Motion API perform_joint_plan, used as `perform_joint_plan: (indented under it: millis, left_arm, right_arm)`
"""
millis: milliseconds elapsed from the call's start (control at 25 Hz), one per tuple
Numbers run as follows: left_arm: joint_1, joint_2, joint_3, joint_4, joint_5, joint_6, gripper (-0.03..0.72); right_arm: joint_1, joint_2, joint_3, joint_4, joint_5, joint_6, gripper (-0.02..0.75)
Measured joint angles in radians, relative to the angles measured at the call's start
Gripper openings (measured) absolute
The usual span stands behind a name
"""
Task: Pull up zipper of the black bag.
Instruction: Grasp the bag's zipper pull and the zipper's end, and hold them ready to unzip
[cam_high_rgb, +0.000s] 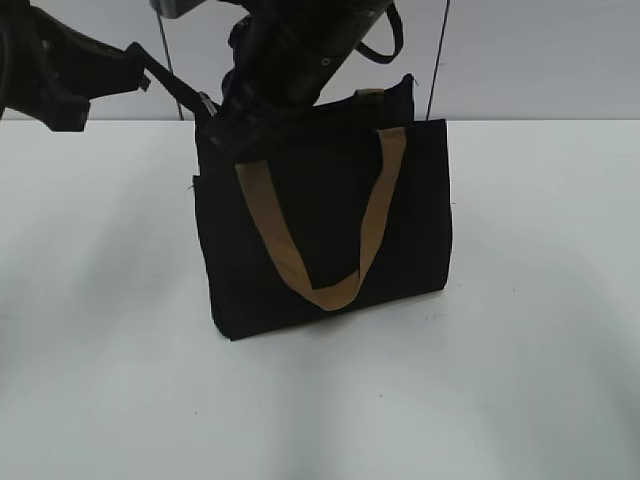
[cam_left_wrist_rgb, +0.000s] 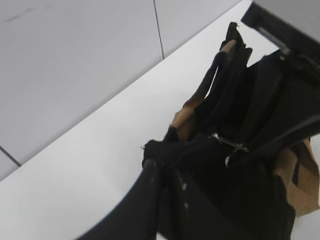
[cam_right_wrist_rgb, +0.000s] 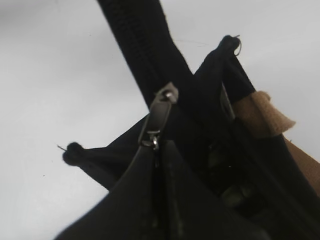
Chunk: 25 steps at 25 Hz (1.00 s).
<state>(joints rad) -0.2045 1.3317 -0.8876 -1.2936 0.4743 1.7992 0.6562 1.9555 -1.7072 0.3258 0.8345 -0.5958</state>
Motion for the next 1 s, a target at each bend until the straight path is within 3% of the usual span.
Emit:
perform_joint_plan:
  millis: [280,480,600,1000]
  left_arm:
    - [0.003,0.0,0.0,0.195,-0.01,-0.191,0.02]
    - [0.029,0.003,0.0,0.472,0.056,-0.442,0.02]
    - [0.039,0.025,0.0,0.575,0.11,-0.538,0.02]
    - [0.041,0.05,0.0,0.613,0.117,-0.569,0.02]
  right_arm:
    - [0.0,-0.013,0.0,-0.003,0.015,0.0,0.001]
    - [0.0,-0.013,0.0,0.001,0.015,0.001,0.001]
    - [0.001,-0.013,0.0,0.011,0.015,0.001,0.001]
    - [-0.005,-0.016,0.0,0.025,0.015,0.097,0.001]
